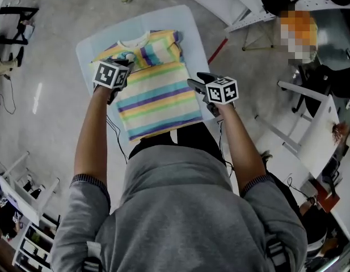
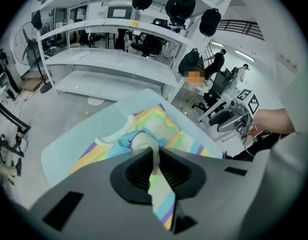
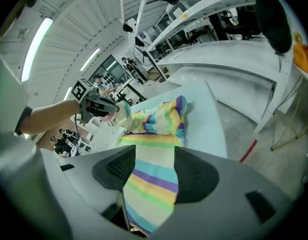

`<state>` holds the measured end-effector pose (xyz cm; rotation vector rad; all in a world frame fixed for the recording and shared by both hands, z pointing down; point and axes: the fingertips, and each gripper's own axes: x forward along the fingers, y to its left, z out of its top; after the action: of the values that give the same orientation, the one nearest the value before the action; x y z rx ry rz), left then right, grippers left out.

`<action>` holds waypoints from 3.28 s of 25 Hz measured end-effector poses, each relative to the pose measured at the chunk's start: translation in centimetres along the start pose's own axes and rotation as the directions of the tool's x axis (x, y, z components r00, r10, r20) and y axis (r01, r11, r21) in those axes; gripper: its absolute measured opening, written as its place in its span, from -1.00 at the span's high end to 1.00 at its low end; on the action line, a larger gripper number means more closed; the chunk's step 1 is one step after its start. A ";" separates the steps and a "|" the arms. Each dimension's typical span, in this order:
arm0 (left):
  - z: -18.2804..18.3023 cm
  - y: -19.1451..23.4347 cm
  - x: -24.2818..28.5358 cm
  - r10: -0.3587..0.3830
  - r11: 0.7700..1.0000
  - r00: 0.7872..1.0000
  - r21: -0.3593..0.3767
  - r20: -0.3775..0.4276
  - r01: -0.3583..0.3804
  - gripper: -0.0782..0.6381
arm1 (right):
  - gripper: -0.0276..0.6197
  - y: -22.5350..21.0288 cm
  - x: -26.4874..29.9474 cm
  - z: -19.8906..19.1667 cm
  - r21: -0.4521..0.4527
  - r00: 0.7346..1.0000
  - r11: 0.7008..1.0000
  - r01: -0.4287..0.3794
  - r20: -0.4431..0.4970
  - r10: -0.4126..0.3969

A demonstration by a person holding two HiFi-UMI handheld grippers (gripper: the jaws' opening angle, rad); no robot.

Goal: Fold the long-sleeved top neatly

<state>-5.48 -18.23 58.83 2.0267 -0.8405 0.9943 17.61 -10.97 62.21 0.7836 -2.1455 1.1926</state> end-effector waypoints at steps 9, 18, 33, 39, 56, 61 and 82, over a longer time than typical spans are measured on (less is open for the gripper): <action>3.3 -2.7 8.3 -0.027 0.980 0.998 -0.198 0.049 0.037 0.57 | 0.12 -3.0 -0.7 -1.7 0.051 1.000 0.999 0.014 -0.015 -0.014; 7.8 -8.4 9.6 -0.138 0.968 0.963 -0.174 0.232 0.181 0.22 | 0.11 -3.9 -0.8 -1.1 0.040 0.999 0.999 0.008 -0.033 -0.007; -3.3 -7.1 -1.6 0.195 0.971 0.936 -0.194 0.294 -0.141 0.17 | 0.04 -0.2 -2.0 1.4 -0.162 0.999 0.985 -0.053 -0.016 0.051; -11.0 -6.3 -6.5 0.373 0.911 0.890 -0.285 0.260 -0.299 0.17 | 0.01 0.9 -1.3 -1.2 -0.234 0.996 0.969 -0.083 -0.040 0.075; -32.7 -7.4 -6.0 0.427 0.835 0.901 -0.416 0.075 -0.361 -0.05 | -0.26 3.6 -1.1 -14.5 -0.214 0.984 0.964 0.156 -0.047 -0.170; -36.7 -8.2 -4.2 0.430 0.830 0.902 -0.407 0.033 -0.381 -0.07 | -0.30 2.4 -2.3 -19.2 -0.172 0.959 0.948 0.269 -0.045 -0.280; -40.5 -11.0 0.0 0.396 0.842 0.916 -0.425 0.066 -0.333 0.29 | -0.01 -1.1 1.1 -26.5 -0.095 0.896 0.896 0.434 -0.053 -0.440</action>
<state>-11.90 20.61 73.50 1.6251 -1.4323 0.7814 22.60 11.51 75.47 1.0977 -1.8118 0.8765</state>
